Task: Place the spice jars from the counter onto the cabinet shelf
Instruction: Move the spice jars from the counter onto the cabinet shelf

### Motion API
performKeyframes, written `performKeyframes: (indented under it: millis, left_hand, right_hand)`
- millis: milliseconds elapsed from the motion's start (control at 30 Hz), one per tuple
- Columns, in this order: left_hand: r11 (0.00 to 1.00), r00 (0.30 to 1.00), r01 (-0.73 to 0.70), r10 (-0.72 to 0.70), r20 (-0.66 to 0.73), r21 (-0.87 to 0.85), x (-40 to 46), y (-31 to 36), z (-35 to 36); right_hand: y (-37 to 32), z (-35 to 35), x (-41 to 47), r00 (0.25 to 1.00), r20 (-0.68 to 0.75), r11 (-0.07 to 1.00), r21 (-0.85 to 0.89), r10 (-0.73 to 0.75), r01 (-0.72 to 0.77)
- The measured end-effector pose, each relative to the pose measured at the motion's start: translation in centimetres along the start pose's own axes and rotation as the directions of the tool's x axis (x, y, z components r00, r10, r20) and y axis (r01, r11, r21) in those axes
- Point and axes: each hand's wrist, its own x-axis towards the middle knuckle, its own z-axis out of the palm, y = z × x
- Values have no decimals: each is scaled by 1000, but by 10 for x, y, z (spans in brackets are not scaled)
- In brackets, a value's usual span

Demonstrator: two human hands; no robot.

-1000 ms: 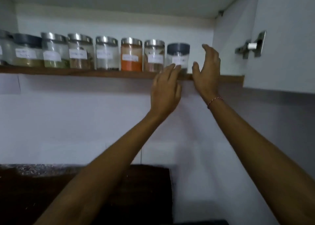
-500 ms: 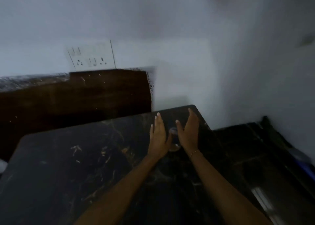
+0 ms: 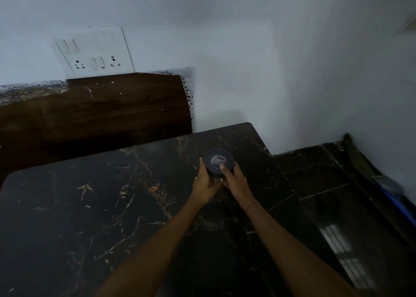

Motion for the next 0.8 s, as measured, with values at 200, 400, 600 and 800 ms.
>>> performKeyframes:
  millis: [200, 400, 600, 800]
  left_hand:
    - [993, 926, -105, 78, -370, -53, -2, 34, -20]
    - [965, 972, -169, 129, -197, -201, -16, 67, -76]
    - [753, 991, -53, 118, 55, -655, -44, 97, -115]
    - [781, 984, -178, 139, -112, -599, -69, 131, -129]
  right_hand:
    - [-40, 6, -21, 982, -42, 983, -14, -182, 182]
    - [-77, 10, -34, 932, -149, 944, -61, -330, 325]
    - [-108, 10, -53, 920, 299, 959, 201, -254, 200]
    - [-135, 40, -66, 913, 137, 919, 142, -385, 367]
